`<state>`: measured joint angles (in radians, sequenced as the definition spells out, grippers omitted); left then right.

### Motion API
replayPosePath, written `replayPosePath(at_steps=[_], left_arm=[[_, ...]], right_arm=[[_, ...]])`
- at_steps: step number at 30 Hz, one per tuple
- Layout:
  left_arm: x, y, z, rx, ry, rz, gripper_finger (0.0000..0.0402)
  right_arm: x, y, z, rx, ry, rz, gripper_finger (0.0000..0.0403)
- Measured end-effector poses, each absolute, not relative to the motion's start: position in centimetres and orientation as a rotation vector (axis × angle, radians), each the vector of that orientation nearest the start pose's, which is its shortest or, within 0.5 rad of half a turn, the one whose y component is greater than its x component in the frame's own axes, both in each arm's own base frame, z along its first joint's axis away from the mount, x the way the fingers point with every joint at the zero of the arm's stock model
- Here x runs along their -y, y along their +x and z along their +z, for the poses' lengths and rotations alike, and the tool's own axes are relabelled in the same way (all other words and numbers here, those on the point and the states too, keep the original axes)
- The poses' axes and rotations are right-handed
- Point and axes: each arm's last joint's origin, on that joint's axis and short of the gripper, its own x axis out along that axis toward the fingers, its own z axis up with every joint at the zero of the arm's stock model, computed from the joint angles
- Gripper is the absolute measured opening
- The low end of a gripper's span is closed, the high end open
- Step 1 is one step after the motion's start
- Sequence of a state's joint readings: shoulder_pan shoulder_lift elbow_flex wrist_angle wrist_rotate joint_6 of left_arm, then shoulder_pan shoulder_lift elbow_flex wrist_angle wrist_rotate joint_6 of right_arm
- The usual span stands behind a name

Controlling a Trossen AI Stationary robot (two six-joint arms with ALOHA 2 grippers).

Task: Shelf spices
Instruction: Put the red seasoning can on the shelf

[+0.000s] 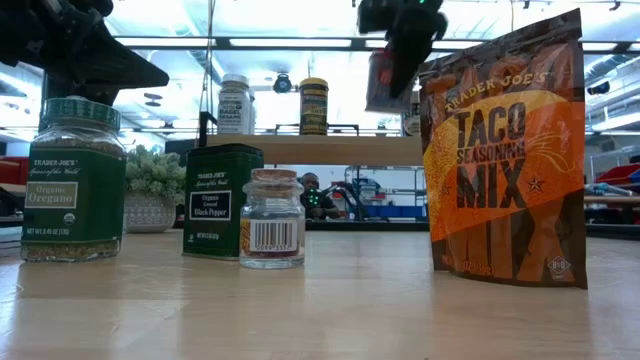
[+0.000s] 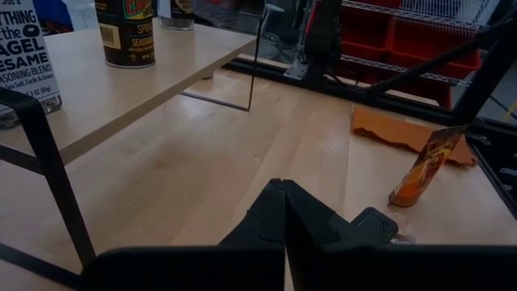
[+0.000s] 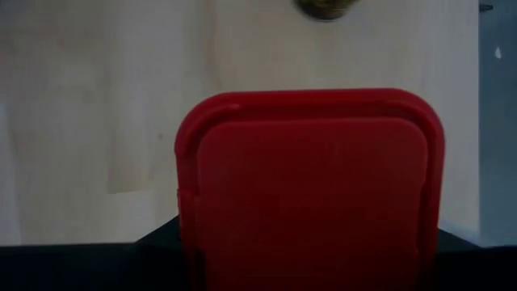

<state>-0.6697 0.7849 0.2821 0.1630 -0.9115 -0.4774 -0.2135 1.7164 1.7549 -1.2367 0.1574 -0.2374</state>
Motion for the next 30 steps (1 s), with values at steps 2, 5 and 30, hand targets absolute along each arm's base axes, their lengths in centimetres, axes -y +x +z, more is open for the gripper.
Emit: replayPosePath(at_steps=[2, 5, 30], left_arm=[[8.0, 13.8, 19.6, -0.177, -0.229, 0.29, 0.0001], [8.0, 13.8, 19.6, -0.179, -0.227, 0.29, 0.0001], [7.9, 13.7, 19.4, -0.193, -0.212, 0.293, 0.0001]], right_arm=[[8.9, 33.2, 34.0, -1.256, -0.152, -0.166, 0.0191], [10.5, 33.9, 33.2, -1.284, -0.153, -0.152, 0.0191], [12.6, 33.5, 35.0, -1.151, -0.167, -0.192, 0.0293]])
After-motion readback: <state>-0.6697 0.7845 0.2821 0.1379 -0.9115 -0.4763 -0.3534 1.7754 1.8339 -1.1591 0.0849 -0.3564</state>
